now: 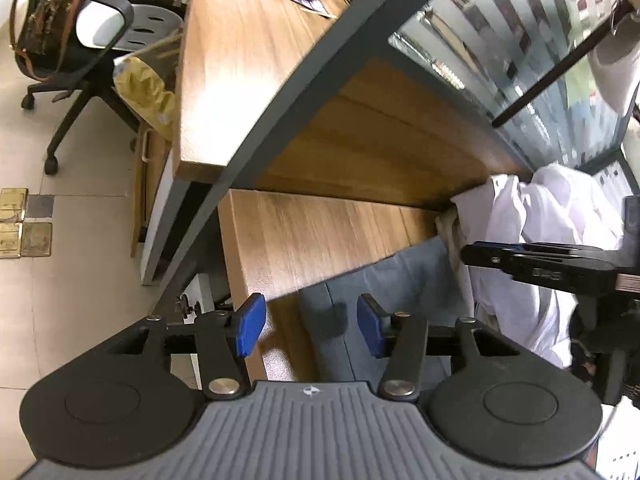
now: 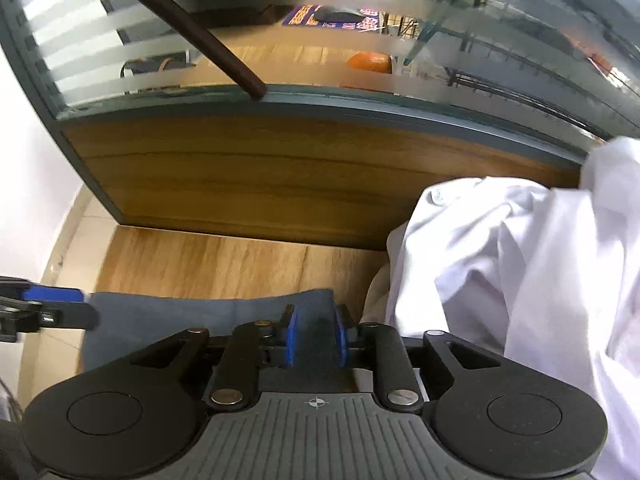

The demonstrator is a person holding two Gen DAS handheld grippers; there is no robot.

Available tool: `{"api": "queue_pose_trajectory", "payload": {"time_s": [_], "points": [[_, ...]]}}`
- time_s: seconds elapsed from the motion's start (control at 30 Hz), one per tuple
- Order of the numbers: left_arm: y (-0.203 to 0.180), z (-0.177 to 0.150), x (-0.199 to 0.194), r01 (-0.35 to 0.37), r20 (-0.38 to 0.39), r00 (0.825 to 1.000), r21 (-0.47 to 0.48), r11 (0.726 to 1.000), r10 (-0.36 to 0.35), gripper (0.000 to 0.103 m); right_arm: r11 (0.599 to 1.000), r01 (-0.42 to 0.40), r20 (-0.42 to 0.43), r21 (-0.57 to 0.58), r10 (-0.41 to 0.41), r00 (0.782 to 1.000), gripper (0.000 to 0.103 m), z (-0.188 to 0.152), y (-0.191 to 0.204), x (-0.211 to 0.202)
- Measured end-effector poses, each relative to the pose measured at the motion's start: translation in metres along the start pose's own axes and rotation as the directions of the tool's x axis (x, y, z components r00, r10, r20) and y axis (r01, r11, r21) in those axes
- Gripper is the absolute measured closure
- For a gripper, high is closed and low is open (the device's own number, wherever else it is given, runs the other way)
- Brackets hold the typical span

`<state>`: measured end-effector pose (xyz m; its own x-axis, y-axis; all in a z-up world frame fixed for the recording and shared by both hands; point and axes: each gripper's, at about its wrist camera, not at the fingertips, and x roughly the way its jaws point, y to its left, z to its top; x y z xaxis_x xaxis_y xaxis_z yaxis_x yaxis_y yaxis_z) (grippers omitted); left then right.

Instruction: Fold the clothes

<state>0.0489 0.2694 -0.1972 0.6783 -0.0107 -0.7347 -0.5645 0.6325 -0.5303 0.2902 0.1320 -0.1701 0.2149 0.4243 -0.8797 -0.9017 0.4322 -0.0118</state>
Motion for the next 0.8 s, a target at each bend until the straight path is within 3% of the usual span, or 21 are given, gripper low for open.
{"api": "queue_pose_trajectory", "payload": {"time_s": [0.27,0.3,0.37,0.4,0.5,0.57,0.63,0.8], "points": [[-0.023,-0.005,0.019,0.019,0.002,1.0,0.107,0.994,-0.02,0.053,0.993,-0.007,0.018,0.114,0.005,1.0,0.073,-0.026,0.016,-0.041],[-0.024,-0.006,0.021,0.019,-0.003,1.0,0.105,0.994,-0.019,0.056,0.992,-0.005,0.02,0.129,0.002,1.0,0.072,-0.03,0.016,-0.048],[-0.027,-0.007,0.025,0.021,-0.019,1.0,0.095,0.995,-0.019,0.083,0.987,0.005,0.023,0.161,-0.009,1.0,0.072,-0.038,0.014,-0.056],[-0.028,-0.008,0.026,0.022,-0.021,1.0,0.093,0.995,-0.02,0.089,0.983,0.007,0.026,0.181,-0.012,1.0,0.072,-0.042,0.014,-0.061],[-0.05,-0.012,0.014,0.029,0.03,0.999,0.218,0.975,-0.037,0.089,0.971,0.023,0.032,0.238,-0.031,0.999,0.072,-0.056,0.012,-0.08],[-0.071,-0.016,0.002,0.067,0.055,0.994,0.338,0.939,-0.091,0.089,0.957,0.027,0.041,0.287,-0.04,0.998,0.072,-0.066,0.008,-0.09],[-0.094,-0.023,-0.008,0.123,0.048,0.986,0.453,0.883,-0.162,0.09,0.94,0.028,0.053,0.34,-0.049,0.997,0.071,-0.075,0.004,-0.101],[-0.143,-0.053,-0.024,0.247,-0.028,0.952,0.662,0.708,-0.306,0.09,0.859,-0.023,0.103,0.512,-0.035,0.994,0.055,-0.096,-0.013,-0.132]]}}
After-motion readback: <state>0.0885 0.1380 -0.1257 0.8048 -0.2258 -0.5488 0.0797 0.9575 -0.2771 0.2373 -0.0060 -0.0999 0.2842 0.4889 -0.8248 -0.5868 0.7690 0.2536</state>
